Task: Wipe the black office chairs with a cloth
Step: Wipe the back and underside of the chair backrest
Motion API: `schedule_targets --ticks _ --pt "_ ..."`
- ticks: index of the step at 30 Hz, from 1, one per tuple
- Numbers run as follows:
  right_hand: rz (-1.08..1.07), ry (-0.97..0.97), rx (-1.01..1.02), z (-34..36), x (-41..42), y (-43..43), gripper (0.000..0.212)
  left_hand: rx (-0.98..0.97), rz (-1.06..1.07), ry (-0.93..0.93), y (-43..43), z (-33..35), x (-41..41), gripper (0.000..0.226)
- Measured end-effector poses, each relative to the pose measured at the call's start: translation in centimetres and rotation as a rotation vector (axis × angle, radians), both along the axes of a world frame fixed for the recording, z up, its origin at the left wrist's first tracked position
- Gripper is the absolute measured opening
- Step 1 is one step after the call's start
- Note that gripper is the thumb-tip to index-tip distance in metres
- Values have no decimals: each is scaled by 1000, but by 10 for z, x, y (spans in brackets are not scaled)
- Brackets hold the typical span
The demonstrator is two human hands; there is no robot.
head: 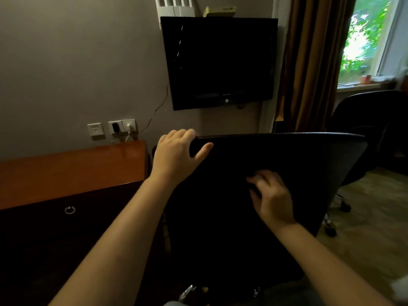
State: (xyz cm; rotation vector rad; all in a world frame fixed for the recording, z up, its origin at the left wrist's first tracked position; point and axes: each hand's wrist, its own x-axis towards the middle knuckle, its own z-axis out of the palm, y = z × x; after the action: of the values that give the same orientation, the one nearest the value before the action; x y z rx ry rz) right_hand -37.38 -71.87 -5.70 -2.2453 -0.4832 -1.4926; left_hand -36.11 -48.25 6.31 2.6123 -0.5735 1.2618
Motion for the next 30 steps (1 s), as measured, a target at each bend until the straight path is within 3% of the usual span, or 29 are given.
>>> schedule_targets --ticks 5,10,14,19,25,28,30 --pt "6 101 -186 -62 8 15 23 -71 1 37 1 -2 -4 60" --pt "-3 142 -236 -53 3 8 33 -61 8 49 -10 0 -9 64" --pt "27 -4 -43 14 -15 12 22 -72 -6 50 -7 -2 -8 64" --pt "76 -164 100 66 -32 33 27 -75 -5 61 -6 -1 -7 59" --pt "145 85 -49 -15 2 50 27 -87 19 50 -7 -3 -7 52" --pt "28 128 -205 -45 3 46 28 -95 8 51 -8 -3 -8 49" --pt "49 201 -269 -50 -1 43 38 -95 7 54 -8 -3 -11 50"
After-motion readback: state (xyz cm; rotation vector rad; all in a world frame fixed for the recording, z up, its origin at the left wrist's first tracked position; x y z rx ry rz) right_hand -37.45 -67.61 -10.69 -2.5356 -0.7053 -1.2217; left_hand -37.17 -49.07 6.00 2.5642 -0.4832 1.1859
